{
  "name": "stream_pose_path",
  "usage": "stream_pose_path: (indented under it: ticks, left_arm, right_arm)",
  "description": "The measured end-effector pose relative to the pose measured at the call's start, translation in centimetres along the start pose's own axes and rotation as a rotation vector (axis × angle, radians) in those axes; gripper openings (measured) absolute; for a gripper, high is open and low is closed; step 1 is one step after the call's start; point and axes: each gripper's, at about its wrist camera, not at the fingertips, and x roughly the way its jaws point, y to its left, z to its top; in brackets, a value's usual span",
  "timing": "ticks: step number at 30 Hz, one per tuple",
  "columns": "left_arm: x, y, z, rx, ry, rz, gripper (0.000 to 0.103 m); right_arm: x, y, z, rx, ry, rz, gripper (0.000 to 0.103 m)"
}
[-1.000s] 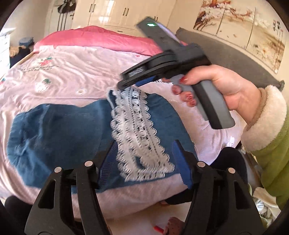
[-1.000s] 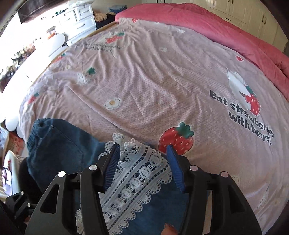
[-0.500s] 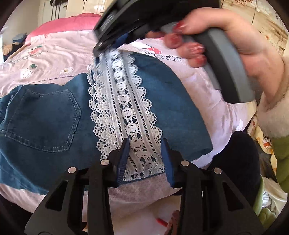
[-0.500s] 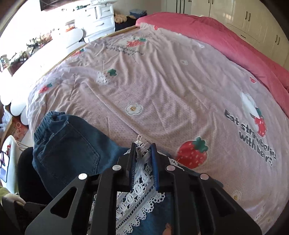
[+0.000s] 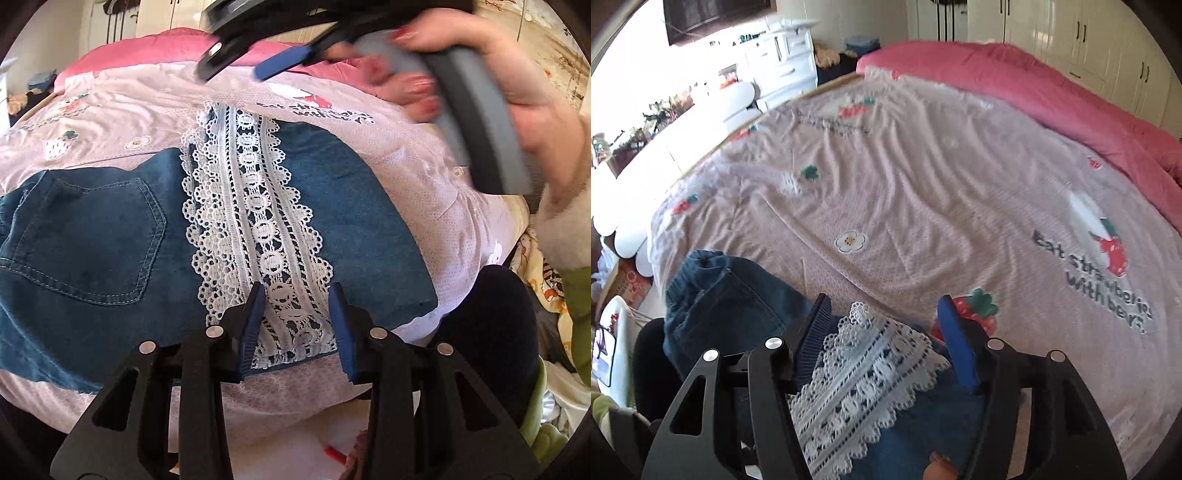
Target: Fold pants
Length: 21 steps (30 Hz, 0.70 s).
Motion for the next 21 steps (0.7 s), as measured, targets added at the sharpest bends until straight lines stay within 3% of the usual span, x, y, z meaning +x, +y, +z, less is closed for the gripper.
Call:
stream_pose_path:
  ticks: [4,8,16,21]
  left_arm:
    - [0.0,0.0,0.0,0.000,-0.002,0.005,0.028]
    - [-0.1,-0.3,0.0,0.003,-0.003,0.014,0.028]
    - [-0.5,-0.6,-0.4,-0.002,0.001,0.018,0.028]
    - [-0.4,-0.5,-0.4,-0.006,0.003,0.021,0.028]
  right_arm:
    - [-1.2,0.4,-1.9,-0.024,0.030,0.027,0.072]
    - [0.6,1.5,-3.7,-0.068,0.114,0.005,0.072]
    - [4.3,-0.1,-5.7,0.046,0.215,-0.003,0.076]
    - [5.7,-1.3,-6.5,0.130,0.217,0.039,0.080]
